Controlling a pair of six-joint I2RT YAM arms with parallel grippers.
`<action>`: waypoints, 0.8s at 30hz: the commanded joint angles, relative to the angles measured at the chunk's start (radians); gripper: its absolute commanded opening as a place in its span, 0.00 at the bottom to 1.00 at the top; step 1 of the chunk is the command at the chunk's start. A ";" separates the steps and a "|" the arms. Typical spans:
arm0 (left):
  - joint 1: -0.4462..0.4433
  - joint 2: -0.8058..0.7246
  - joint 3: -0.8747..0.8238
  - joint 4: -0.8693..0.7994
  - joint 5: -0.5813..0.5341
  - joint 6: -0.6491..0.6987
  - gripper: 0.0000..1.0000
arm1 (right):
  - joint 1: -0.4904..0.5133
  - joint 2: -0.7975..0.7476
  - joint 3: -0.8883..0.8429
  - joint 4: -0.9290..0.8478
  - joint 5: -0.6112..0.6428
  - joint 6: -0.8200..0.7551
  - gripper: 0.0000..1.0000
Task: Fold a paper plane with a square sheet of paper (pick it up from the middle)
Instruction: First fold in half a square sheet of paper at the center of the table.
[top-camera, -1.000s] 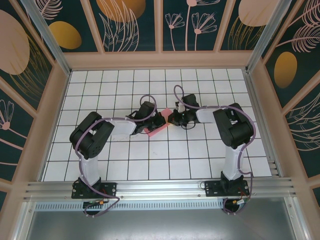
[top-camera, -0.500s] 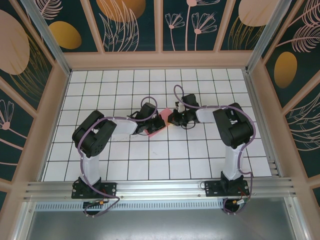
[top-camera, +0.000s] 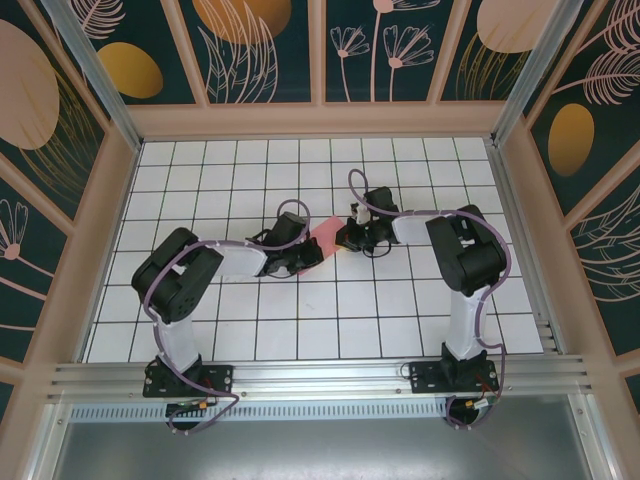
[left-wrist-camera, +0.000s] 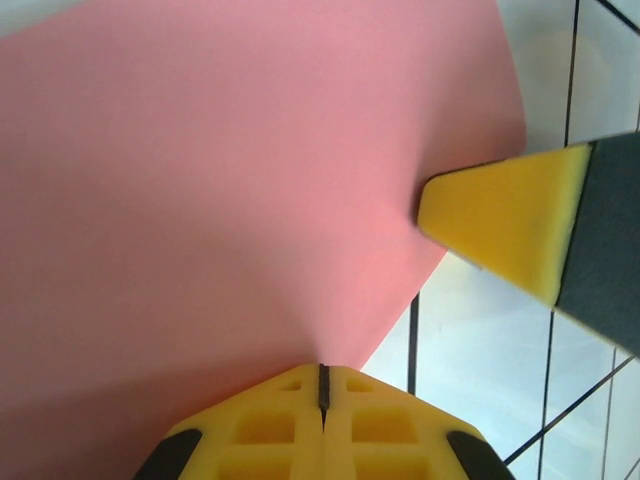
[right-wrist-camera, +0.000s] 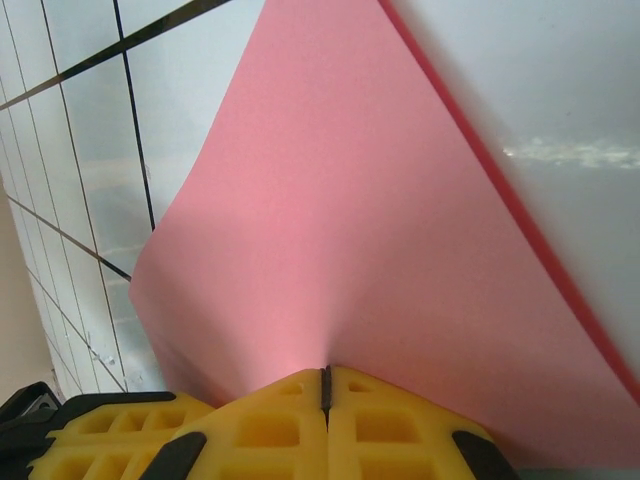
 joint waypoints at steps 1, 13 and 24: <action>0.000 -0.022 -0.047 -0.183 -0.049 0.078 0.00 | -0.033 0.091 -0.037 -0.111 0.178 -0.024 0.00; 0.000 -0.071 -0.130 -0.191 -0.045 0.124 0.00 | -0.040 0.100 -0.038 -0.113 0.183 -0.032 0.00; 0.001 -0.126 -0.220 -0.220 -0.087 0.136 0.00 | -0.044 0.107 -0.030 -0.122 0.185 -0.036 0.00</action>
